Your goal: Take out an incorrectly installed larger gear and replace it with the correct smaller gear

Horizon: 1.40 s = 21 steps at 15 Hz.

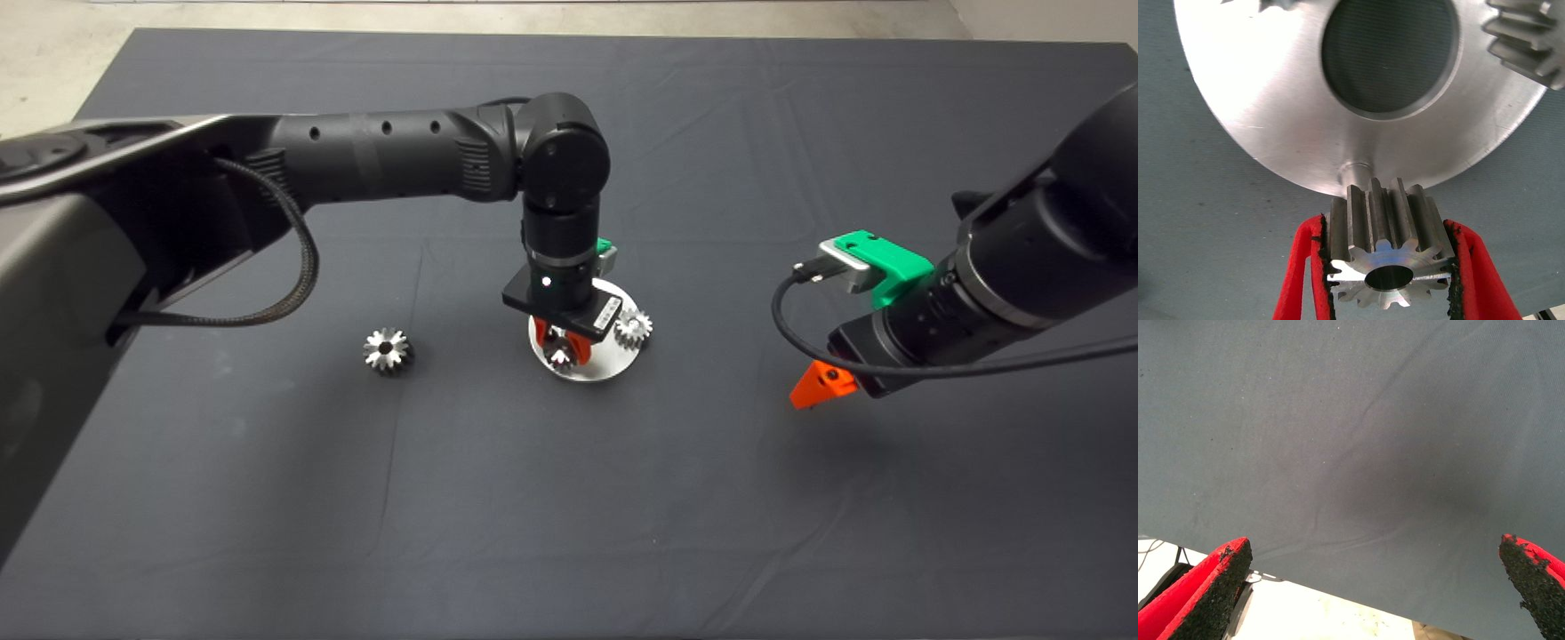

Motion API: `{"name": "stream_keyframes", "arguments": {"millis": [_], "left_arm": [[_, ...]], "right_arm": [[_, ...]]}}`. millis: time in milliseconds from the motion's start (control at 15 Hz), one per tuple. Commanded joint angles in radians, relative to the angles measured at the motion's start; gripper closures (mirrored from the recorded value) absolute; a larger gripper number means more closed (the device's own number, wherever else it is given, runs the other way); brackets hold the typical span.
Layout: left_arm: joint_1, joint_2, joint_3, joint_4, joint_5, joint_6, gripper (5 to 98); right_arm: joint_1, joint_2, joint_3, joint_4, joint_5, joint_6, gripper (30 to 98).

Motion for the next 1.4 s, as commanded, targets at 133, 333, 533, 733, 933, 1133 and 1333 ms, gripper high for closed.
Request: {"name": "stream_keyframes", "arguments": {"millis": [133,333,533,733,933,1133,1333], "left_arm": [[-0.025,-0.004,0.059,0.031,0.063,-0.029,79.3],[-0.025,-0.004,0.068,0.013,0.063,-0.031,79.4],[-0.020,-0.007,0.087,0.012,0.062,-0.035,79.4],[0.012,-0.010,0.079,0.022,0.062,-0.035,79.4],[0.058,-0.008,0.061,0.026,0.059,-0.023,79.4],[0.059,0.002,0.004,0.083,0.062,-0.017,79.4],[0.055,0.002,-0.065,0.105,0.065,0.002,79.5]], "right_arm": [[0.022,-0.004,0.006,0.030,-0.083,0.002,30.8],[0.022,-0.005,0.006,0.030,-0.083,0.002,30.8],[0.023,-0.007,0.004,0.030,-0.083,0.000,30.8],[0.022,-0.008,0.006,0.028,-0.083,-0.001,30.8],[0.022,-0.006,0.004,0.030,-0.083,-0.001,30.8],[0.022,-0.005,0.007,0.028,-0.082,0.000,30.8],[0.021,-0.004,0.009,0.028,-0.083,0.000,30.8]]}}
